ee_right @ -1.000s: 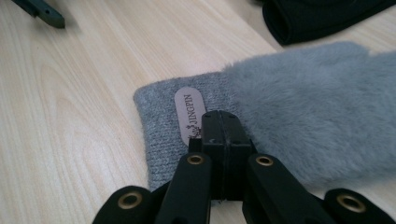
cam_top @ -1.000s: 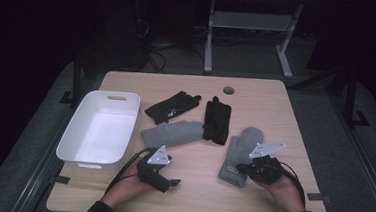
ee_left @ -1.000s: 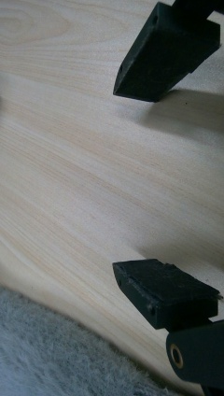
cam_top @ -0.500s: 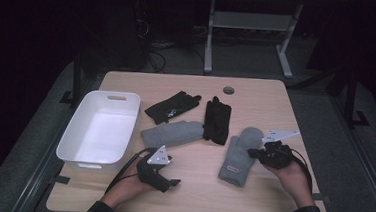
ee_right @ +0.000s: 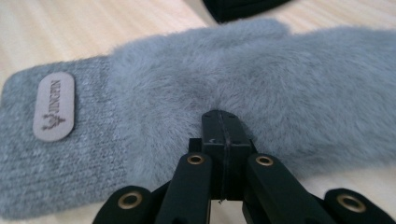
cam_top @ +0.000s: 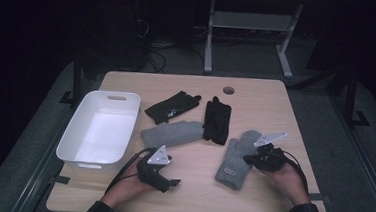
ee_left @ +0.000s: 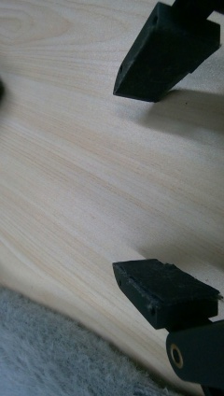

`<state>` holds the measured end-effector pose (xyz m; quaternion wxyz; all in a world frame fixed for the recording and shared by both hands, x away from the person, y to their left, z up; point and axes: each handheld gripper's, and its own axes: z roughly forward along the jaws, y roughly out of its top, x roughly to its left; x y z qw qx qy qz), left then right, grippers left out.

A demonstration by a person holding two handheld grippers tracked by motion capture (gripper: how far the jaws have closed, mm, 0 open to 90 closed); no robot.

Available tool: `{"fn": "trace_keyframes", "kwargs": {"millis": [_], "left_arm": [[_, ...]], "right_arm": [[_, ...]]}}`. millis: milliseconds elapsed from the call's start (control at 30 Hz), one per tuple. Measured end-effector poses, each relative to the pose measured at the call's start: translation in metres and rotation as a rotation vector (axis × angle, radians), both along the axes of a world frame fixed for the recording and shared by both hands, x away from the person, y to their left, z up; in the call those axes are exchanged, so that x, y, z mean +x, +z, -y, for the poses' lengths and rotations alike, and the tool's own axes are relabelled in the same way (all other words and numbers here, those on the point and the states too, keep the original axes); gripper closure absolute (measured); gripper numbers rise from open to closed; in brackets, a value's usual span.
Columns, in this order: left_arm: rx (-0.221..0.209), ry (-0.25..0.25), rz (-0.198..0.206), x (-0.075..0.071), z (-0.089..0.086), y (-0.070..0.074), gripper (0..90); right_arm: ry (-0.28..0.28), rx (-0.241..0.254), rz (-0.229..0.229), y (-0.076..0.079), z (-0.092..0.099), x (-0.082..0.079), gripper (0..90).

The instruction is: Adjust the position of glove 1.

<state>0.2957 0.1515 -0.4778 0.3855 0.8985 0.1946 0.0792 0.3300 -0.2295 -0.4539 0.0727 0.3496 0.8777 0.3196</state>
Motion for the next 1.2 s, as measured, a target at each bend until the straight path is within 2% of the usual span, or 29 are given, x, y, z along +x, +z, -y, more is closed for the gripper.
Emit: {"fn": "trace_keyframes", "kwargs": {"millis": [100,367,567,733,800,967,1000,1067,1133,1167,1200], "left_arm": [[0.0,0.001,-0.002,0.0,0.0,0.0,12.3],[0.0,0.0,0.001,0.0,0.0,0.0,12.3],[0.0,0.0,0.001,0.0,0.0,0.0,12.2],[0.001,0.0,0.002,0.0,0.0,0.0,12.3],[0.001,0.0,0.002,0.0,0.0,0.0,12.3],[-0.009,0.006,-0.001,0.0,0.0,0.0,12.3],[-0.014,0.009,-0.003,-0.001,0.001,-0.001,12.3],[-0.007,0.005,-0.001,0.0,0.0,0.0,12.2],[-0.008,0.007,-0.002,0.0,0.0,0.0,12.2],[-0.002,0.003,0.0,0.0,0.0,0.0,12.2],[0.0,0.002,0.001,0.0,0.0,0.0,12.3]], "right_arm": [[0.017,-0.005,-0.001,0.001,-0.004,-0.006,90.0],[0.101,-0.01,-0.006,0.004,-0.03,-0.025,90.0],[0.165,-0.006,0.0,0.004,-0.051,-0.033,90.0],[0.194,0.001,-0.011,0.005,-0.062,-0.038,90.0],[0.219,-0.014,0.001,0.004,-0.065,-0.039,90.0],[0.2,0.014,0.009,0.009,-0.061,-0.039,90.0],[0.178,0.028,0.031,0.013,-0.054,-0.038,90.0],[0.162,0.041,0.045,0.014,-0.051,-0.038,88.6],[0.118,0.05,0.077,0.017,-0.037,-0.033,78.8],[0.118,0.05,0.077,0.017,-0.037,-0.033,78.8],[0.074,0.051,0.089,0.017,-0.028,-0.031,70.4]]}}
